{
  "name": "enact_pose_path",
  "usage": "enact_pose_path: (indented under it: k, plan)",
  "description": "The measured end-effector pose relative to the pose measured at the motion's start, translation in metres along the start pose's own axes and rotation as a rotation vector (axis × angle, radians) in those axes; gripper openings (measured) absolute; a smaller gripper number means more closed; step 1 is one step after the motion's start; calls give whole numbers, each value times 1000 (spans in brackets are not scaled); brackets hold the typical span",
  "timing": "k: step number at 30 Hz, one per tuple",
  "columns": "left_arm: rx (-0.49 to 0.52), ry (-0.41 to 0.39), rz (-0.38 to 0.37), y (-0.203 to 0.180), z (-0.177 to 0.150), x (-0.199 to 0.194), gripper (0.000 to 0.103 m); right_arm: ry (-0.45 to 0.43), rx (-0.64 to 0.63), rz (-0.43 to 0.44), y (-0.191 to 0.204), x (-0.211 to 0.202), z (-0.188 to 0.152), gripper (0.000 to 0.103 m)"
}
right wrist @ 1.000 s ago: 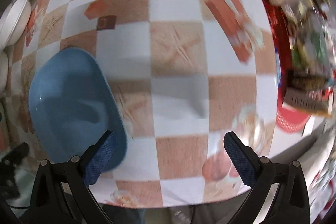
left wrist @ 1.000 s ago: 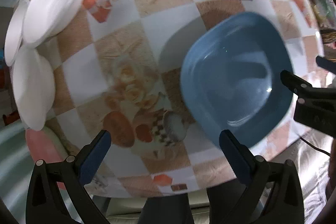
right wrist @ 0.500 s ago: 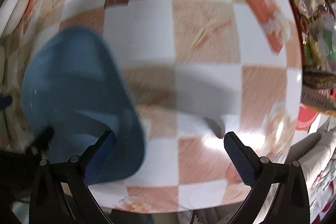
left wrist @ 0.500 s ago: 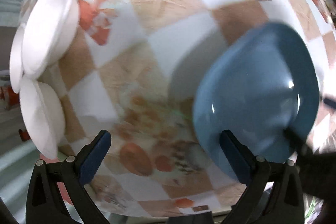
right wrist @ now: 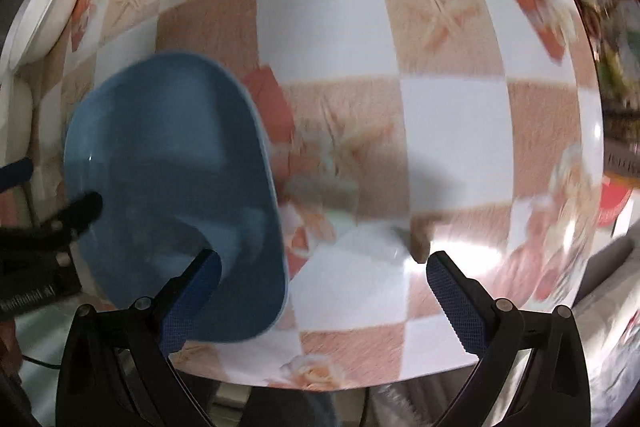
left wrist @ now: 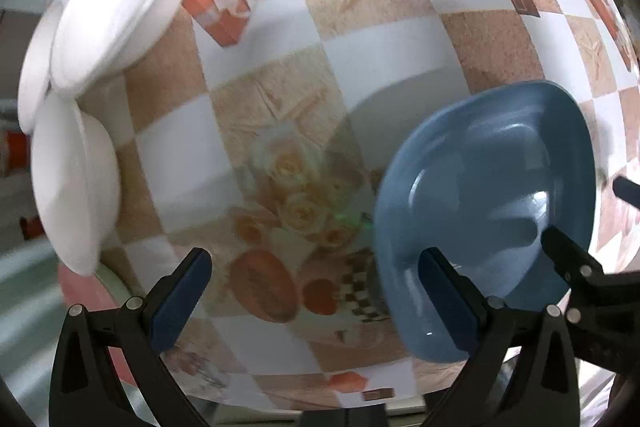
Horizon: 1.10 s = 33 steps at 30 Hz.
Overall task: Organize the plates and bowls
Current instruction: 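Close the right gripper on the blue plate's rim and lift it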
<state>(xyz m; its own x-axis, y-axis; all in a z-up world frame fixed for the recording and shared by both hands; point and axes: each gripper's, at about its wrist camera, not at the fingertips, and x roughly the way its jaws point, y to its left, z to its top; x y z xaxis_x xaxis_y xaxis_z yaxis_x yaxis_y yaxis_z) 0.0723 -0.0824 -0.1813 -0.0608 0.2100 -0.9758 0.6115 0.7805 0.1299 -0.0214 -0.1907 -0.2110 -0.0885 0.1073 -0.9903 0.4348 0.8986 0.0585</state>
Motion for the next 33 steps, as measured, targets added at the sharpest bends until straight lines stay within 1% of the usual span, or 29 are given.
enact_pose_path:
  k: [3, 5, 7, 9, 10, 11, 12, 13, 15, 16, 17, 18, 19, 20, 22, 23, 24, 25, 27, 28, 29, 30, 33]
  plan:
    - [-50, -3, -41, 1, -4, 3, 103, 0, -75, -44, 5, 6, 13, 103]
    - [-49, -10, -62, 4, -9, 7, 103, 8, -74, -7, 6, 7, 20, 103]
    - [-45, -18, -74, 5, -9, 7, 103, 13, -77, -5, 0, 9, 27, 103]
    - [-51, -22, -90, 10, -9, 10, 103, 4, -70, -3, -2, 10, 27, 103]
    - [-58, -21, -103, 21, -4, 25, 103, -1, -68, -3, 0, 5, 29, 103]
    - [-72, -16, -123, 22, -2, 29, 103, -14, -59, -1, -1, 4, 21, 103]
    - [-86, -6, -146, 24, -2, 34, 103, -27, -49, 0, -2, 3, 20, 103]
    - [-95, 1, -155, 27, -2, 36, 103, -33, -45, 1, -13, 1, 21, 103]
    - [-85, 6, -146, 28, -1, 37, 103, -40, -45, -1, -13, 1, 15, 103]
    - [-74, 3, -142, 27, 0, 36, 100, -40, -39, 1, -24, -7, -4, 103]
    - [-54, -4, -139, 24, 1, 32, 98, -41, -40, 1, -24, -8, -4, 103]
    - [-38, -12, -139, 21, 1, 30, 92, -41, -42, 1, -25, -8, -6, 103]
    - [-21, -18, -137, 18, 1, 28, 84, -36, -40, -1, -17, -8, -4, 103]
    - [-5, -25, -137, 14, 0, 25, 79, -34, -38, -2, -15, -9, -8, 101]
    - [28, -35, -144, 5, -1, 20, 59, -42, -31, 3, -2, -18, -14, 94]
    - [40, -38, -146, 1, -2, 19, 55, -46, -32, 5, 0, -20, -16, 87]
    - [55, -40, -150, -2, -2, 18, 46, -49, -34, 8, 3, -22, -18, 80]
    - [66, -40, -156, -5, -2, 17, 39, -52, -37, 9, 6, -24, -19, 76]
    - [84, -37, -159, -10, -2, 18, 39, -55, -45, 16, 11, -29, -27, 59]
    - [92, -37, -152, -12, -3, 18, 39, -55, -50, 25, 14, -31, -30, 53]
    - [106, -43, -143, -13, -4, 19, 39, -51, -53, 39, 16, -32, -31, 38]
    - [115, -43, -138, -13, -6, 19, 39, -40, -48, 59, 18, -32, -33, 31]
    - [132, -34, -130, -10, -18, 22, 39, -6, -10, 90, 17, -30, -38, 31]
